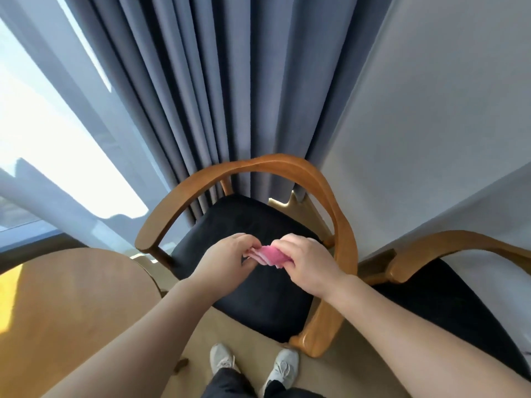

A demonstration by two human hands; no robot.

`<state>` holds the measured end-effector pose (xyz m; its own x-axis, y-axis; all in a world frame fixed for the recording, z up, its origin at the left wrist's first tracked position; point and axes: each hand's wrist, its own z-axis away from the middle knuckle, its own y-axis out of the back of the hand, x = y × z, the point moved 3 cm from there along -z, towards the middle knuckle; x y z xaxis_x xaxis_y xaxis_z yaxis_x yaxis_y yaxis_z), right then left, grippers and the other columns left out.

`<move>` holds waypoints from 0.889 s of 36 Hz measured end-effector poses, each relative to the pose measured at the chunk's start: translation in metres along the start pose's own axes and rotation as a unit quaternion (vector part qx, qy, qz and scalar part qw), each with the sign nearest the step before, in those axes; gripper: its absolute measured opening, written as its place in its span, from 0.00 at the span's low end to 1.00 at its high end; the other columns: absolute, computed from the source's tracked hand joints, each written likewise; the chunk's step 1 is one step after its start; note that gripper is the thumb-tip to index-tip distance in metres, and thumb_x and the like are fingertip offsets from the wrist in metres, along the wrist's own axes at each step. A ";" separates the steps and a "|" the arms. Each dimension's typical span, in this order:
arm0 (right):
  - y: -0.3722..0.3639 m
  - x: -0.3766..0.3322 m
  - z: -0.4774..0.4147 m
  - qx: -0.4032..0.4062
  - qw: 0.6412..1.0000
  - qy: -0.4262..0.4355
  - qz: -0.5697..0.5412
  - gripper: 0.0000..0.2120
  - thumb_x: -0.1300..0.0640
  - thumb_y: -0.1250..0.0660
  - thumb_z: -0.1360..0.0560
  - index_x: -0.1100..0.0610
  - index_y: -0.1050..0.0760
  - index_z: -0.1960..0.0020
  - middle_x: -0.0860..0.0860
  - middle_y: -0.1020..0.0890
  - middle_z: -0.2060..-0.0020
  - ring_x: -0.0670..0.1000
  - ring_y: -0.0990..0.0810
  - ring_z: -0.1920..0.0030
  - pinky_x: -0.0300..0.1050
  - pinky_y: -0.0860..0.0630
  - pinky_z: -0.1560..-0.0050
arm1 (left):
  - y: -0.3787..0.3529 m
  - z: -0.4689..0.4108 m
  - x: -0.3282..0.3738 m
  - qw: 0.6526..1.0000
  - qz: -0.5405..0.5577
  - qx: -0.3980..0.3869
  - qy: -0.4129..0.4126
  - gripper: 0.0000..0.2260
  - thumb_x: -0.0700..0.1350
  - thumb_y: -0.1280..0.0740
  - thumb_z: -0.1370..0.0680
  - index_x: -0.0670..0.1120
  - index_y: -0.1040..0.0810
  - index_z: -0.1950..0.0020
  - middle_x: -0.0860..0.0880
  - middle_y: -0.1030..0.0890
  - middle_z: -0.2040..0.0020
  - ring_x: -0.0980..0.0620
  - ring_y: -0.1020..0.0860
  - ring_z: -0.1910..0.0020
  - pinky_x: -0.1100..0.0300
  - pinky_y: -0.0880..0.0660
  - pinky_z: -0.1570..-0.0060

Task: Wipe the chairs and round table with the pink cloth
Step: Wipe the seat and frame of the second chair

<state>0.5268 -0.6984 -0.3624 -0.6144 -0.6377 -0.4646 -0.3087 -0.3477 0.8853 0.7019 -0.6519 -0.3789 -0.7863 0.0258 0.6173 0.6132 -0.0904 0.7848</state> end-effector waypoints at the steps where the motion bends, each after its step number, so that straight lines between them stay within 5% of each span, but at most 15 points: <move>1: 0.000 -0.002 -0.007 -0.005 1.000 0.012 0.010 0.11 0.57 0.34 0.21 0.54 0.24 0.39 0.49 0.20 0.48 0.49 0.21 0.49 0.48 0.23 0.46 | 0.003 0.000 -0.005 1.000 0.004 0.003 0.005 0.09 0.48 0.31 0.26 0.56 0.23 0.47 0.62 0.25 0.55 0.62 0.25 0.56 0.64 0.25 0.55; 8: -0.006 -0.012 -0.057 -0.035 0.997 0.045 0.043 0.14 0.56 0.36 0.20 0.54 0.26 0.35 0.50 0.20 0.47 0.51 0.21 0.48 0.49 0.23 0.47 | 0.029 -0.010 -0.046 1.000 0.013 0.025 0.005 0.06 0.48 0.32 0.25 0.56 0.22 0.49 0.64 0.27 0.57 0.65 0.27 0.58 0.72 0.31 0.57; 14: -0.007 0.000 -0.097 -0.035 0.995 0.055 0.071 0.13 0.62 0.36 0.21 0.59 0.23 0.37 0.54 0.21 0.45 0.54 0.21 0.48 0.49 0.21 0.49 | 0.039 -0.036 -0.083 0.999 0.010 0.027 0.021 0.03 0.49 0.34 0.24 0.56 0.23 0.52 0.63 0.27 0.59 0.64 0.26 0.59 0.65 0.25 0.58; 18: -0.006 0.022 -0.124 -0.009 0.990 0.084 0.113 0.10 0.67 0.31 0.27 0.62 0.20 0.46 0.57 0.21 0.52 0.56 0.20 0.53 0.50 0.19 0.54 | 0.032 -0.059 -0.120 0.999 -0.015 0.020 0.041 0.06 0.49 0.37 0.22 0.55 0.23 0.47 0.61 0.25 0.51 0.63 0.26 0.54 0.63 0.24 0.52; 21: -0.017 0.054 -0.154 -0.008 0.976 0.142 0.166 0.12 0.70 0.29 0.29 0.62 0.19 0.46 0.55 0.19 0.54 0.56 0.19 0.51 0.55 0.21 0.46 | 0.021 -0.088 -0.154 0.996 -0.068 0.024 0.045 0.13 0.48 0.38 0.22 0.53 0.26 0.37 0.56 0.25 0.39 0.57 0.27 0.42 0.61 0.28 0.44; 25: -0.041 0.107 -0.197 -0.040 0.945 0.205 0.253 0.17 0.71 0.29 0.30 0.60 0.20 0.42 0.55 0.17 0.48 0.58 0.19 0.45 0.57 0.23 0.43 | -0.004 -0.133 -0.203 0.987 -0.141 0.028 0.077 0.24 0.49 0.38 0.22 0.48 0.38 0.26 0.49 0.36 0.26 0.49 0.40 0.27 0.55 0.46 0.29; 28: -0.059 0.142 -0.230 -0.061 0.912 0.251 0.318 0.16 0.70 0.28 0.30 0.60 0.18 0.43 0.58 0.18 0.44 0.61 0.20 0.41 0.58 0.26 0.37 | -0.027 -0.164 -0.241 0.972 -0.216 0.016 0.095 0.30 0.50 0.41 0.21 0.46 0.49 0.23 0.47 0.48 0.22 0.49 0.51 0.24 0.56 0.58 0.29; 32: -0.085 0.180 -0.272 -0.096 0.866 0.313 0.378 0.15 0.66 0.30 0.27 0.61 0.20 0.41 0.60 0.21 0.38 0.64 0.24 0.36 0.61 0.30 0.33 | -0.054 -0.192 -0.284 0.950 -0.275 0.016 0.146 0.34 0.51 0.43 0.22 0.45 0.61 0.24 0.46 0.60 0.23 0.49 0.60 0.24 0.53 0.62 0.28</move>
<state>0.6398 -0.9706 -0.5254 -0.0555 -0.9596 0.2757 0.1735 0.2627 0.9492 0.8772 -0.8453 -0.6068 -0.9729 -0.2184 0.0755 0.1019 -0.1121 0.9885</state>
